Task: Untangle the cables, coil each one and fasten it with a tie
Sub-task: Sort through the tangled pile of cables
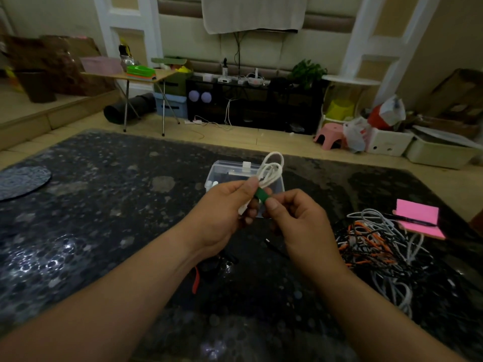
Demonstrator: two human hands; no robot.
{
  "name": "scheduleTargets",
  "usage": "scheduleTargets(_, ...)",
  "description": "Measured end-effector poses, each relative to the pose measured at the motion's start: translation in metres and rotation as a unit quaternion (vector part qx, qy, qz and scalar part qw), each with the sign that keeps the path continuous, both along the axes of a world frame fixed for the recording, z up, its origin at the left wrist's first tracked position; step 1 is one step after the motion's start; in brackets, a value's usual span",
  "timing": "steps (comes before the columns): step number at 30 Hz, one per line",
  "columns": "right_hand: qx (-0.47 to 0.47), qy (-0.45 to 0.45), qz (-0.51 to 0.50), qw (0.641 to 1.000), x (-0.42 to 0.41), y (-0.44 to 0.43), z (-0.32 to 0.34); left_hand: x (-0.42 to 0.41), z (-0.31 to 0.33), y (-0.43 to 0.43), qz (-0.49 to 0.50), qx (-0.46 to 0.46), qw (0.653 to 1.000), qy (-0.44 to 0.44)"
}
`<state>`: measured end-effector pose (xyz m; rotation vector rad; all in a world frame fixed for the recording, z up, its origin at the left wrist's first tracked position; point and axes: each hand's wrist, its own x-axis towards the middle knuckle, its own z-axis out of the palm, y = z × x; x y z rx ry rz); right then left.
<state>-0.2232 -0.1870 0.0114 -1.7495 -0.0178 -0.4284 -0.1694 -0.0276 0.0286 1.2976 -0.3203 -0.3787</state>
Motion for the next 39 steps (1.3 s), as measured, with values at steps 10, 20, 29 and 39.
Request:
scheduleTargets(10, 0.015, 0.009, 0.05, 0.999, -0.002, -0.006, -0.005, -0.002, 0.009, 0.005, -0.093, 0.009, 0.993, 0.067)
scheduleTargets(20, -0.061, 0.0, -0.044, 0.997, -0.002, 0.004, -0.008, -0.011, 0.007, 0.001, 0.018, 0.218, 0.96, -0.173)
scheduleTargets(29, -0.033, 0.022, -0.003, 0.999, 0.002, -0.002, -0.004, -0.01, 0.008, 0.008, -0.011, 0.175, 0.977, -0.118)
scheduleTargets(39, 0.187, 0.088, 0.17, 0.964, 0.002, 0.001, 0.007, -0.013, 0.013, 0.01, -0.26, -0.045, 0.953, 0.148)
